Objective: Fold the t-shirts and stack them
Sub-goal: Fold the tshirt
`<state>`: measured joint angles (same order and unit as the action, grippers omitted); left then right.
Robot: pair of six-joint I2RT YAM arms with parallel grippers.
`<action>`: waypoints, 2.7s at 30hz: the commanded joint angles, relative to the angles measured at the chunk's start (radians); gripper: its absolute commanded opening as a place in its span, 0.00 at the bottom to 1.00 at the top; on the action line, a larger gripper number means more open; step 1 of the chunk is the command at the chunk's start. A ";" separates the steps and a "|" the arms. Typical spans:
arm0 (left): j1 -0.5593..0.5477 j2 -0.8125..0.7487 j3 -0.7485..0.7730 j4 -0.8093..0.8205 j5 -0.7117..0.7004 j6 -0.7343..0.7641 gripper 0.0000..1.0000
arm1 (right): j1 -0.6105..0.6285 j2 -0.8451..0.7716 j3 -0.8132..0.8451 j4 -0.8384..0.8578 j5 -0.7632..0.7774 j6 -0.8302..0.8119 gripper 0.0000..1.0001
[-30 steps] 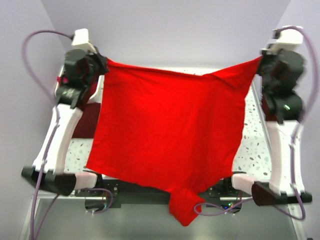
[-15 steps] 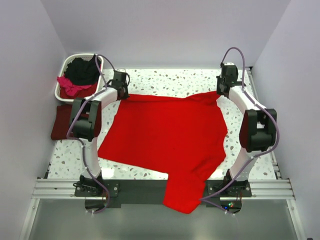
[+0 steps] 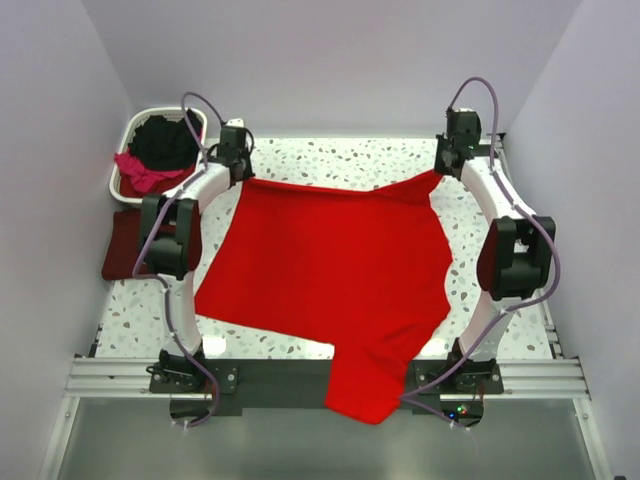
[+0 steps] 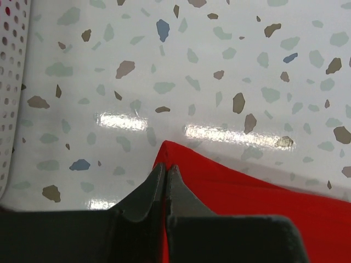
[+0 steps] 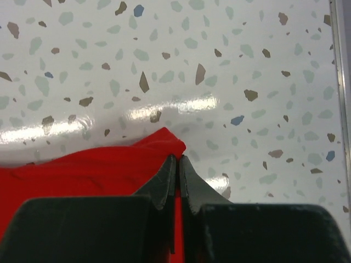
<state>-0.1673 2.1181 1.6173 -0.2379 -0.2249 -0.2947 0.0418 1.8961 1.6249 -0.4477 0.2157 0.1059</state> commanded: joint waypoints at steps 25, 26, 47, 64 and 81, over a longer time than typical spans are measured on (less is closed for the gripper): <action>0.026 -0.280 -0.166 -0.164 0.007 -0.038 0.00 | -0.005 -0.587 -0.336 -0.514 -0.113 0.186 0.00; 0.026 -0.296 -0.189 -0.158 -0.001 -0.038 0.00 | -0.006 -0.600 -0.371 -0.517 -0.119 0.189 0.00; 0.026 -0.231 -0.347 -0.107 -0.014 -0.078 0.00 | -0.005 -0.727 -0.813 -0.382 -0.251 0.331 0.00; 0.026 -0.225 -0.326 -0.129 -0.082 -0.070 0.00 | -0.005 -0.859 -0.792 -0.459 -0.242 0.365 0.00; 0.023 -0.317 -0.359 -0.218 -0.053 -0.155 0.00 | -0.005 -0.896 -0.813 -0.460 -0.204 0.391 0.00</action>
<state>-0.1516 1.8553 1.2675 -0.4450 -0.2691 -0.4137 0.0387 1.0252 0.7982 -0.8902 -0.0170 0.4797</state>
